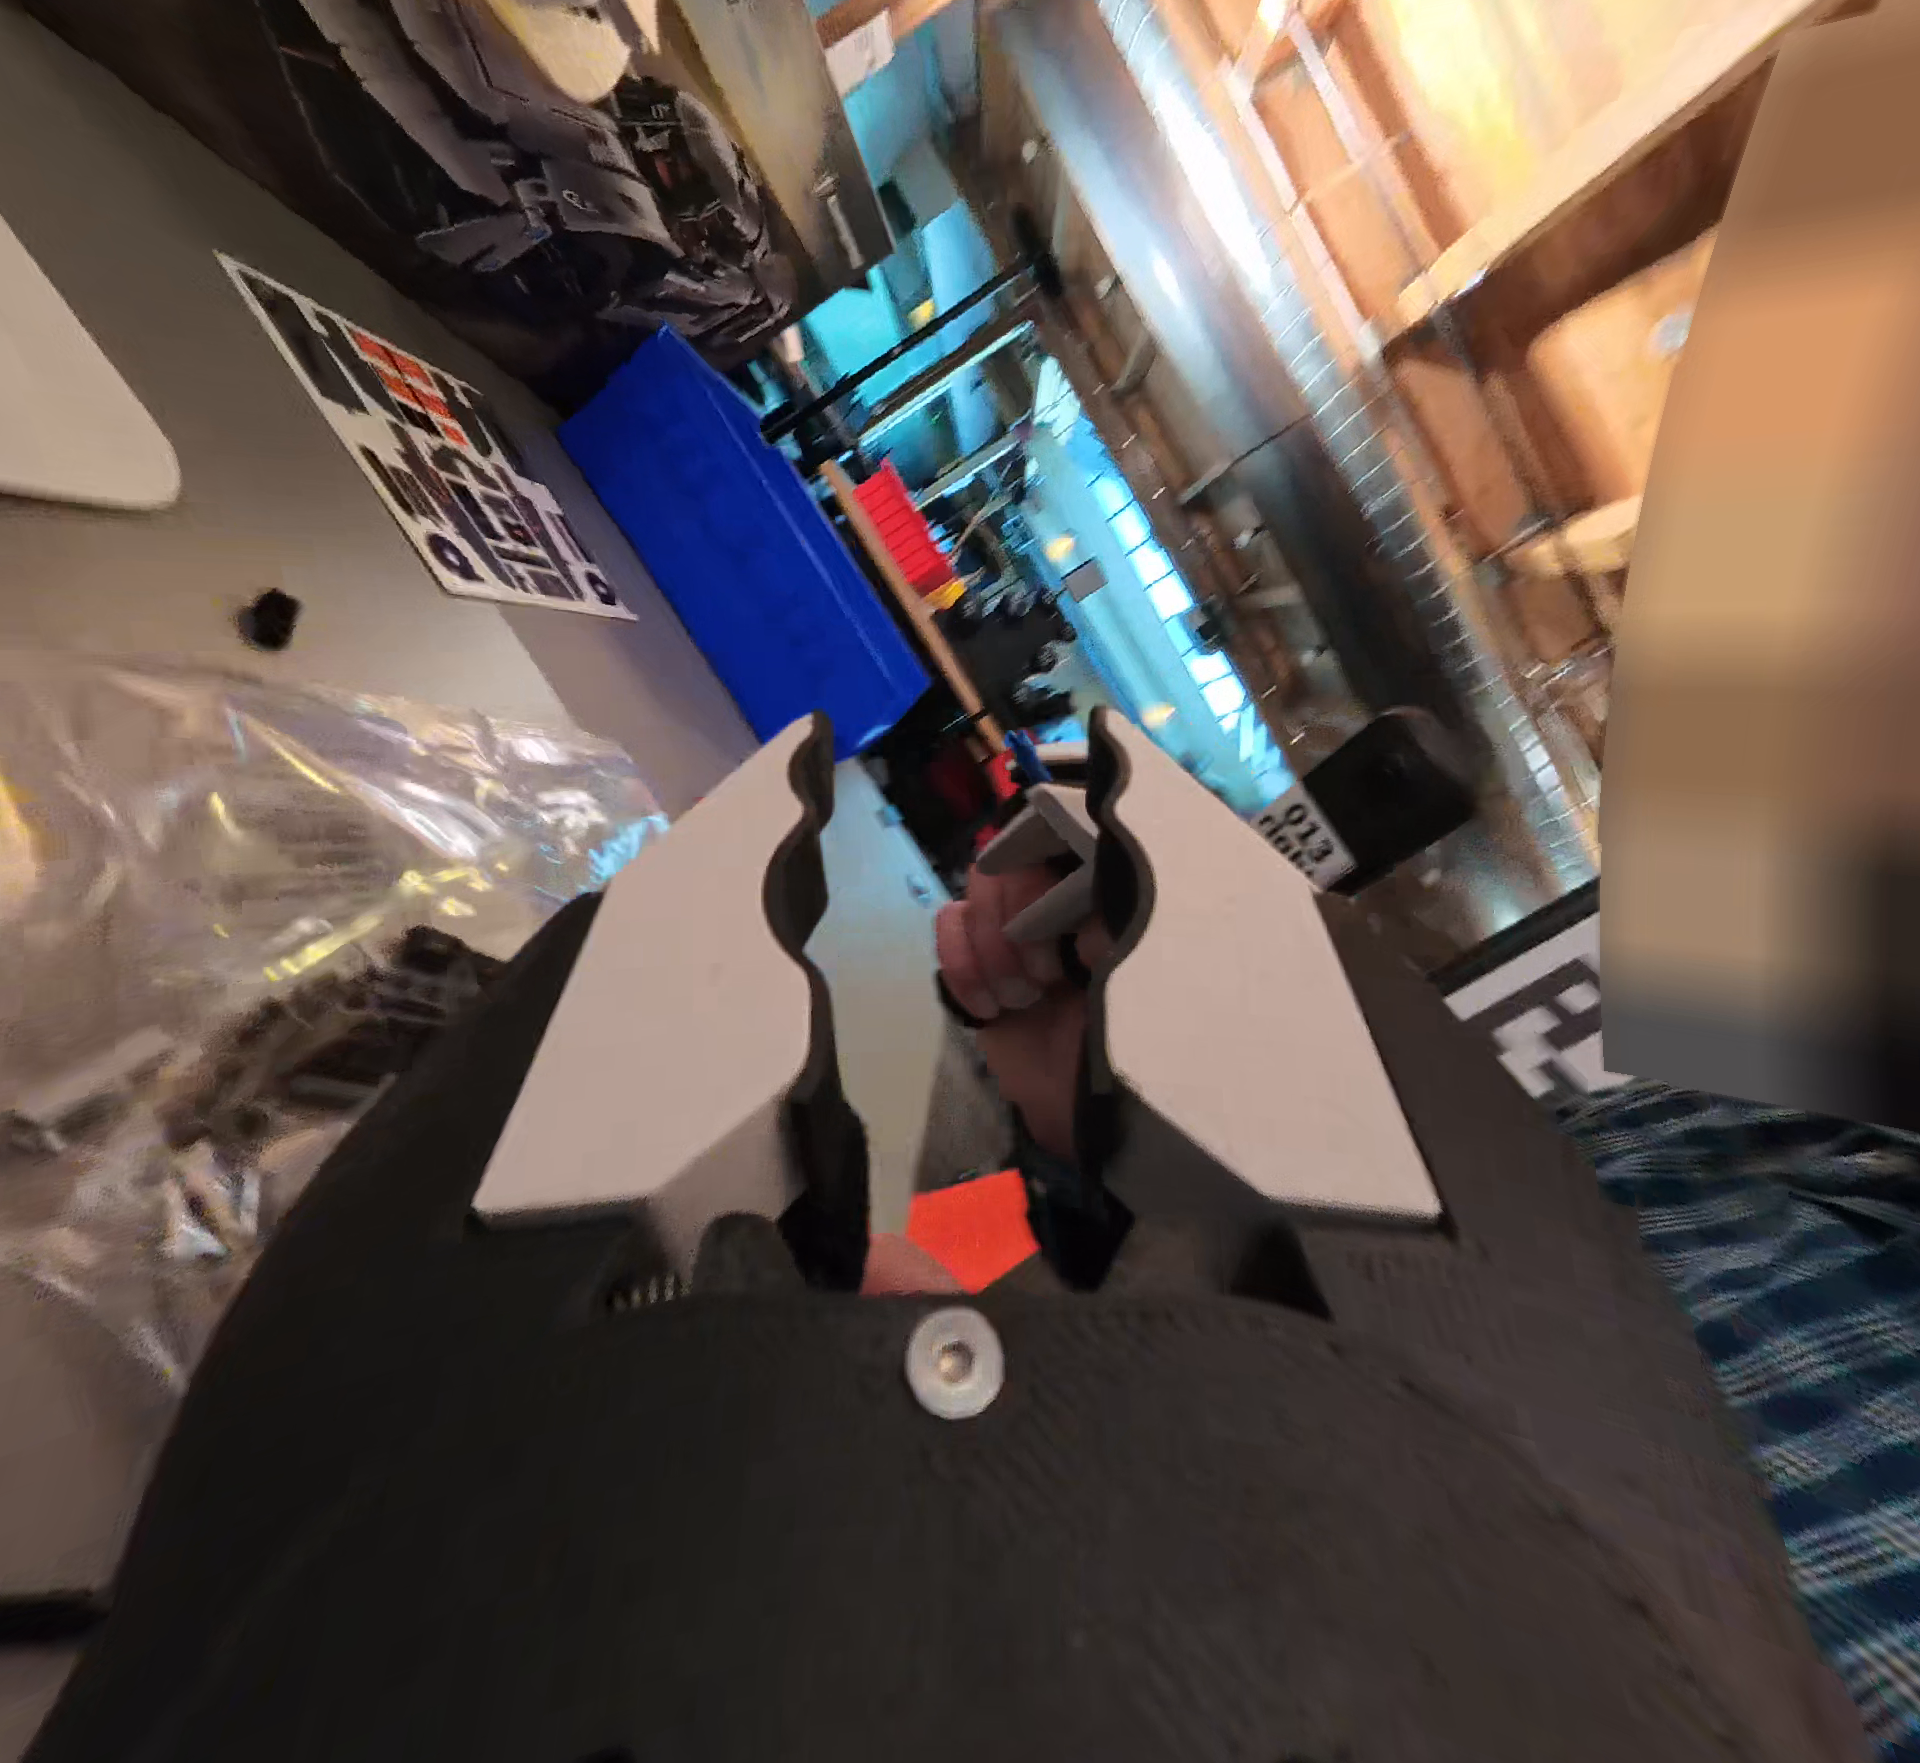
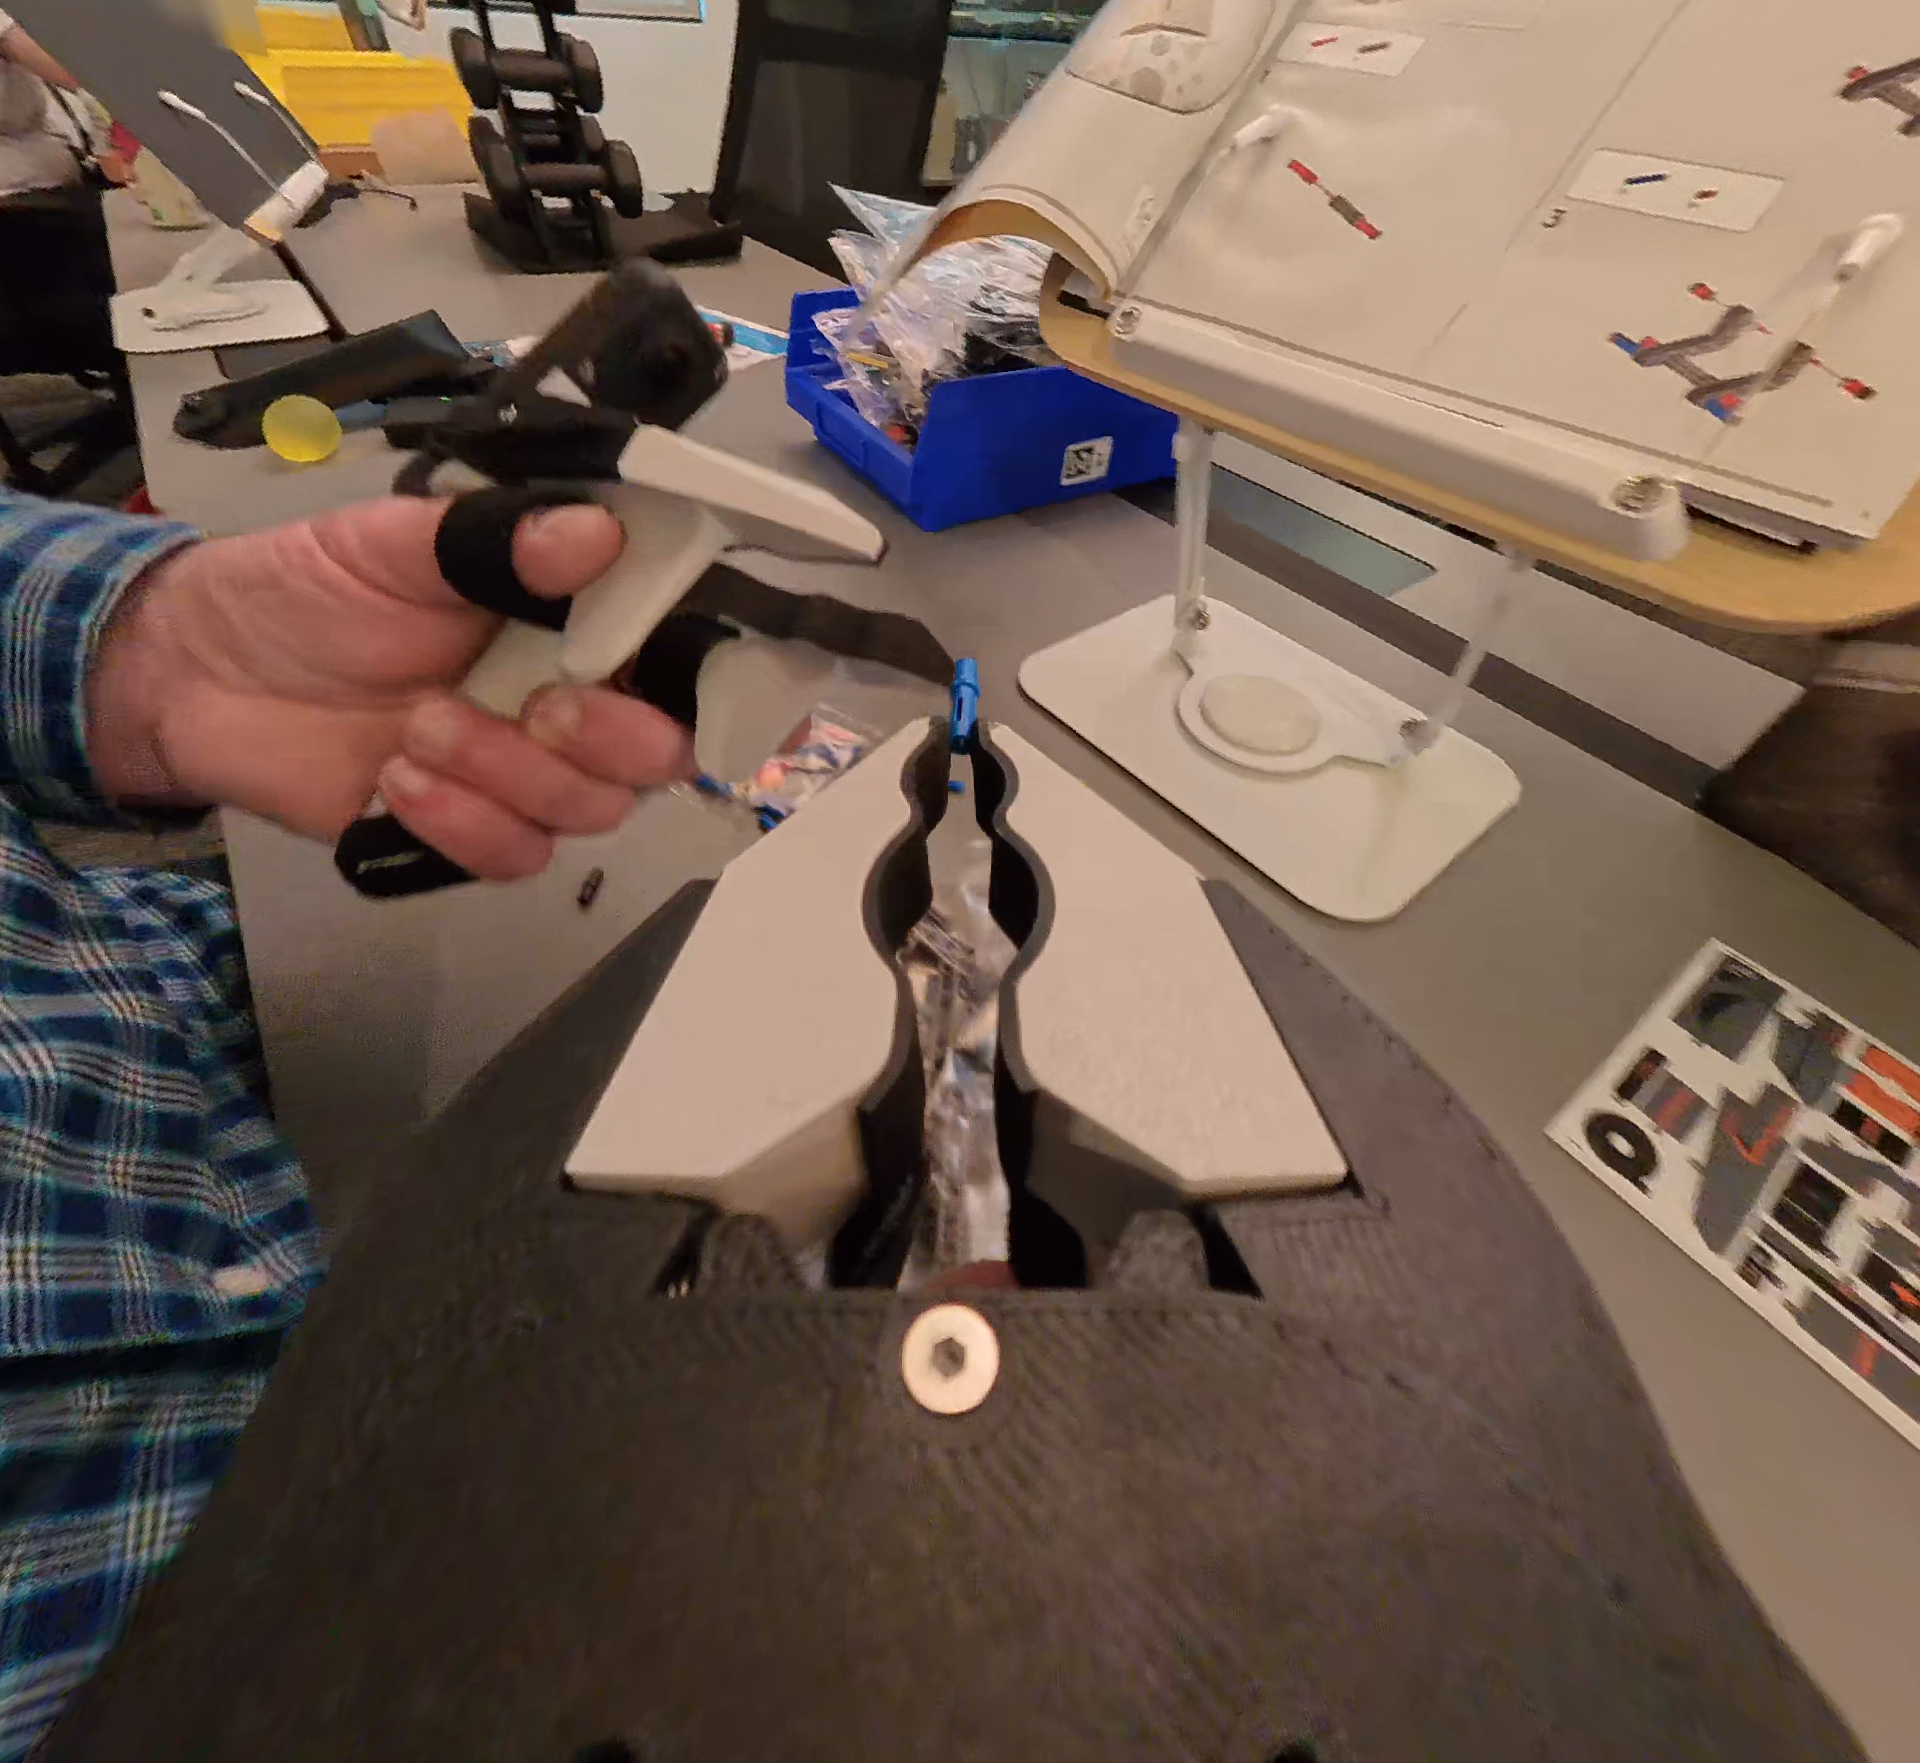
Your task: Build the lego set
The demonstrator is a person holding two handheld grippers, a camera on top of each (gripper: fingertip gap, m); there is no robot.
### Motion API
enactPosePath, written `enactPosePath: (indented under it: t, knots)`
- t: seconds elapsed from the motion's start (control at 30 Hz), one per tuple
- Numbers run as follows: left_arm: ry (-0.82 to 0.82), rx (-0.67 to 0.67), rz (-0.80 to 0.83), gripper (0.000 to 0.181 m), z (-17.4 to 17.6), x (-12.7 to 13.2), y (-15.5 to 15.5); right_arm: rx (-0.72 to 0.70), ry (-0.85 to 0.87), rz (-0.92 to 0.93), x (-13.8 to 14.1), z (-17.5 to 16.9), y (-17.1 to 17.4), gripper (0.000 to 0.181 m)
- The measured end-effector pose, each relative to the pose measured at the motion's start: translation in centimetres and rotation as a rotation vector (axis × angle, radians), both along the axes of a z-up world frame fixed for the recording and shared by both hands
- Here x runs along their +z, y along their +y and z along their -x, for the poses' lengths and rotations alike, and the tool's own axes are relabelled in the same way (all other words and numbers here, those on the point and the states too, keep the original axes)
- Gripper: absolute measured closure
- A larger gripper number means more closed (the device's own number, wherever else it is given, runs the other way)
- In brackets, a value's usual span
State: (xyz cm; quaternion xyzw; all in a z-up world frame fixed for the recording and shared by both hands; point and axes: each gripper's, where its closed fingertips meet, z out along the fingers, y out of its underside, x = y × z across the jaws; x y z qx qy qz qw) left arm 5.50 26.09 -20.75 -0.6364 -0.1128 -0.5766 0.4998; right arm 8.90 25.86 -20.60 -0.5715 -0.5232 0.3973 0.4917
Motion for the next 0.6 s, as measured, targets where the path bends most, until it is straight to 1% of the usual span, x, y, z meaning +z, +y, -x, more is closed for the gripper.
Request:
enactPosePath:
  t: [0.1,0.17,0.27,0.33,0.4,0.47,0.53,0.6]
  knots:
    - [0.259,-0.037,-0.012,0.134,-0.7,-0.1,1.6,-0.04,0.002,0.009,0.0,-2.7,1.3,0.18]
    - [0.456,-0.103,-0.039,0.13,-2.2,-0.6,2.7,-0.082,-0.002,0.0,-0.1,-4.7,2.2,0.18]
    - [0.674,-0.213,-0.092,0.129,-5.1,-1.4,4.5,-0.144,-0.026,-0.009,-0.6,-7.7,3.4,0.18]
    - [0.832,-0.266,-0.129,0.128,-6.9,-2.3,5.9,-0.183,-0.04,0.002,-1.2,-9.7,4.1,0.18]
    - [0.993,-0.334,-0.198,0.123,-8.8,-3.2,7.0,-0.232,-0.045,0.02,-1.8,-11.9,4.7,0.18]
    - [1.16,-0.391,-0.266,0.119,-10.4,-4.7,8.2,-0.273,-0.059,0.043,-2.8,-14.0,5.2,0.18]
    - [1.266,-0.488,-0.275,0.111,-12.2,-6.8,8.8,-0.323,-0.076,0.058,-3.8,-16.0,5.8,0.18]
    - [1.313,-0.563,-0.31,0.111,-14.2,-7.6,9.0,-0.364,-0.105,0.083,-5.1,-17.8,6.1,0.18]
